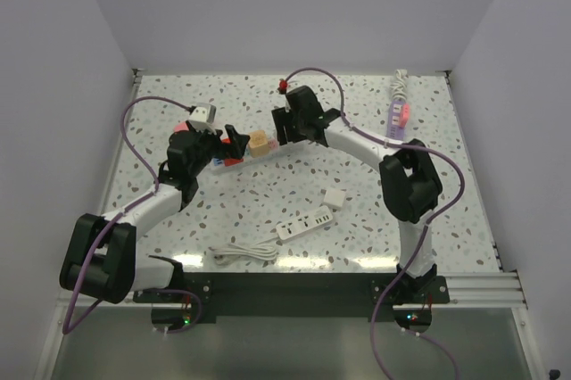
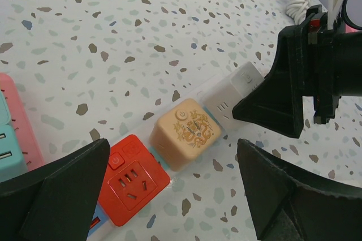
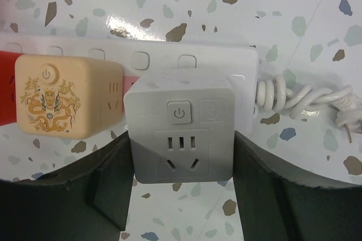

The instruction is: Insert the plug

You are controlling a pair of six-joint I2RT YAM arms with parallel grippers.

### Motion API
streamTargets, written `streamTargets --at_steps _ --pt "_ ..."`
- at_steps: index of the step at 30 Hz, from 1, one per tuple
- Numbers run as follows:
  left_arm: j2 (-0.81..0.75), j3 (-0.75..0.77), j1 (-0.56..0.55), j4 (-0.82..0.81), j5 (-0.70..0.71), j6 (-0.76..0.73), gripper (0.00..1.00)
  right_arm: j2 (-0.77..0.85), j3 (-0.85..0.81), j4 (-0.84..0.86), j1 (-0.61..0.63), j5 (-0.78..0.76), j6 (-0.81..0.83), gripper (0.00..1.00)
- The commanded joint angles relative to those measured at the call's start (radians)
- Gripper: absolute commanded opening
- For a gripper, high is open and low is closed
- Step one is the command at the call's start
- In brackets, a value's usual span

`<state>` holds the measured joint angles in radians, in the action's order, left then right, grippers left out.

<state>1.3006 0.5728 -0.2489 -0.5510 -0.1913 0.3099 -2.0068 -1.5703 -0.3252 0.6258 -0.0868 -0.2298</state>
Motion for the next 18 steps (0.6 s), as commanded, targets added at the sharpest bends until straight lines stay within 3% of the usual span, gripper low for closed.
streamTargets --at_steps 1,8,18 --pt "-0.011 0.038 0.003 -0.012 -0.011 -0.022 1.00 -0.036 -0.077 -0.074 -0.005 -0.077 0.007 0.00" --pt "-0.012 0.038 0.003 -0.012 -0.011 -0.025 1.00 -0.075 -0.160 -0.133 -0.008 -0.090 0.017 0.00" --pt "-0.017 0.033 0.003 -0.013 -0.017 -0.025 1.00 -0.073 -0.155 -0.140 -0.012 -0.079 -0.002 0.00"
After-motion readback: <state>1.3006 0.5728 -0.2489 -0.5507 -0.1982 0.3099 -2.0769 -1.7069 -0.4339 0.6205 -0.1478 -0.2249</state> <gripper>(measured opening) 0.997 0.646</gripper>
